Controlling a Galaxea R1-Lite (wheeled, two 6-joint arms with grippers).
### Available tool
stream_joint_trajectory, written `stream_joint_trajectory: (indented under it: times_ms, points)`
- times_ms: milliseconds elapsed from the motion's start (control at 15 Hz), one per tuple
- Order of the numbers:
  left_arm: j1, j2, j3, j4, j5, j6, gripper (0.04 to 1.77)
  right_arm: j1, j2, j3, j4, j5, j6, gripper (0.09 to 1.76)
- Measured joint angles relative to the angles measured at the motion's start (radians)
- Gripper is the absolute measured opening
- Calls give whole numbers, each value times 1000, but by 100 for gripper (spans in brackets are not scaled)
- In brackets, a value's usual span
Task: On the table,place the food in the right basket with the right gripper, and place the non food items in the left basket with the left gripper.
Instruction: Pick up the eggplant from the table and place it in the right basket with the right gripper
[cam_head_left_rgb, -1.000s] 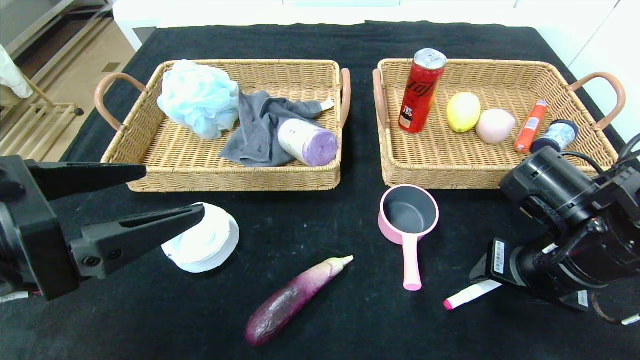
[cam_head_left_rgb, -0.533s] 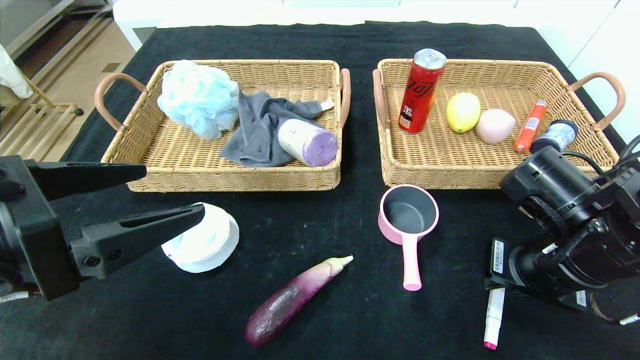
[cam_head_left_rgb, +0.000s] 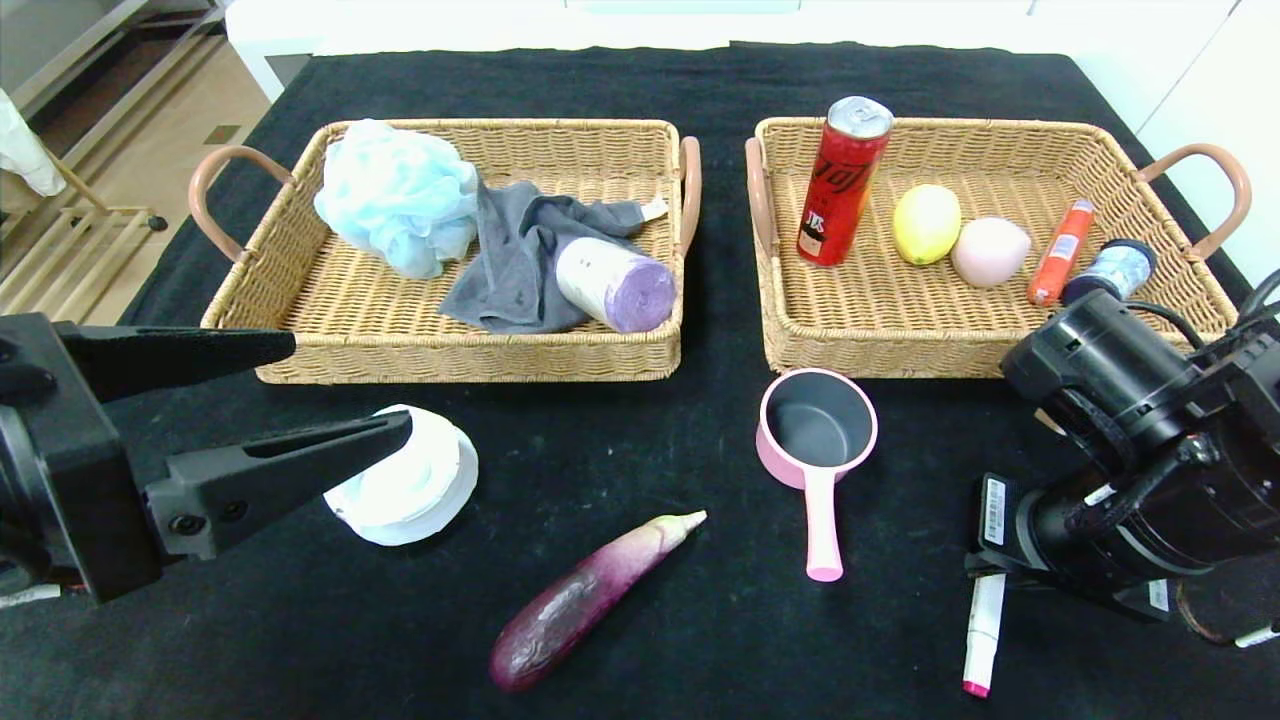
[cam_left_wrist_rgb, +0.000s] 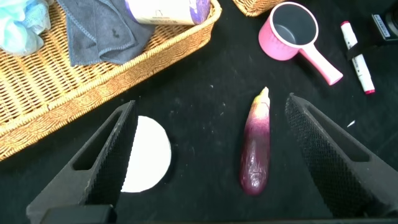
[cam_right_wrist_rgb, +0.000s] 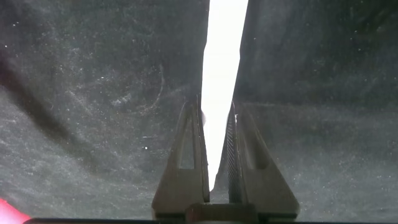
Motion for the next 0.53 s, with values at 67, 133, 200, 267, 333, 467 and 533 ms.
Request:
stream_joint_trajectory:
  times_ms: [67,133,200,267,333,467,533]
  points:
    - [0,0,0,0,0,0,172,0,-5,0,-1,7,-3,29]
    - [0,0,0,0,0,0,172,0,-12,1,0,24,-12,29]
    - [0,0,0,0,0,0,172,-1,-22,1,0,40,-25,29]
    - [0,0,1,-1,0,0,172,-1,-34,1,0,50,-40,29]
    - [0,0,1,0,0,0,172,-1,-46,1,0,59,-58,29]
    - [0,0,1,-1,0,0,172,-1,-74,1,-1,89,-95,29]
    - [0,0,1,-1,0,0,172,-1,-88,2,-1,105,-114,29]
